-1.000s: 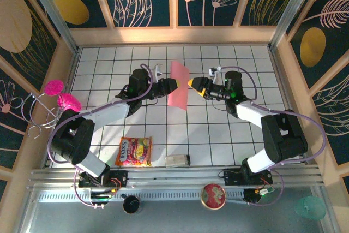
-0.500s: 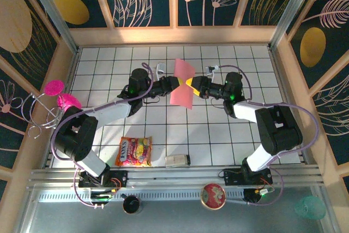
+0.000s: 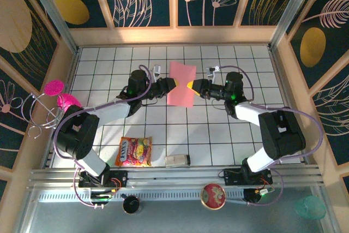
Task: Fold a paper plane with a square sheet of paper (pick it up from the middle)
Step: First fold in half a square sheet of paper at the center of the table.
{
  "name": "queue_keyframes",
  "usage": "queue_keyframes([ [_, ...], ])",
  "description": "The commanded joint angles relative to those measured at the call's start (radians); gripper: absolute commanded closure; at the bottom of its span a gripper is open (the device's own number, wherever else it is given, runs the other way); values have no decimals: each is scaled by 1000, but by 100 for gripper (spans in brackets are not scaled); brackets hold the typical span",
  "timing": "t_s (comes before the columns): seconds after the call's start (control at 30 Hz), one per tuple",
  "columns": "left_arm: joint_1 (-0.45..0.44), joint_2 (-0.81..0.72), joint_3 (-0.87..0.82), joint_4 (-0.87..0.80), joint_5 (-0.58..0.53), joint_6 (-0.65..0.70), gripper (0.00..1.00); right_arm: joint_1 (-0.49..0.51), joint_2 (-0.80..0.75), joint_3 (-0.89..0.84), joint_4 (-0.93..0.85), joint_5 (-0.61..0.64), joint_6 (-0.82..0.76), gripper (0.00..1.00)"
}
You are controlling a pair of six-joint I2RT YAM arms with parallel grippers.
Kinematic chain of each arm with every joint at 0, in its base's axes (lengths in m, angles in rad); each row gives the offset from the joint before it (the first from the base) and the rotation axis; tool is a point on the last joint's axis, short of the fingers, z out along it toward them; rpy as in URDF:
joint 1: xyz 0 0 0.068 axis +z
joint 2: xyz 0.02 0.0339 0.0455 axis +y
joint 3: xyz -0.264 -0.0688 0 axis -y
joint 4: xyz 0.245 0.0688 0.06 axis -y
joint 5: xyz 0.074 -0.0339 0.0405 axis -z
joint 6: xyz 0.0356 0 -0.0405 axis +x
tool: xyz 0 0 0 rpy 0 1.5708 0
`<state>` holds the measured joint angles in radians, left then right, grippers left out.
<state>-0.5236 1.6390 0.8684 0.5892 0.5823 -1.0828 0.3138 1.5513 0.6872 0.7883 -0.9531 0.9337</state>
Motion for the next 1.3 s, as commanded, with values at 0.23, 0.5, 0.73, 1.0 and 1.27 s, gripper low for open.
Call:
queue_keyframes([
  [0.23, 6, 7, -20, -6, -17, 5, 72, 4, -15, 82, -209, 77, -92, 95],
  [0.5, 47, -37, -75, -61, -105, 20, 29, -11, -89, 171, -535, 189, -247, 100],
  [0.73, 98, -118, -139, -119, -194, 75, 4, -25, -121, 394, -1026, 345, -423, 100],
  [1.0, 100, -161, -152, -156, -210, 130, 1, 111, 47, 589, -1149, 386, -407, 100],
  [1.27, 100, -176, -215, -148, -210, 114, 2, 206, 185, 438, -718, 283, -240, 100],
])
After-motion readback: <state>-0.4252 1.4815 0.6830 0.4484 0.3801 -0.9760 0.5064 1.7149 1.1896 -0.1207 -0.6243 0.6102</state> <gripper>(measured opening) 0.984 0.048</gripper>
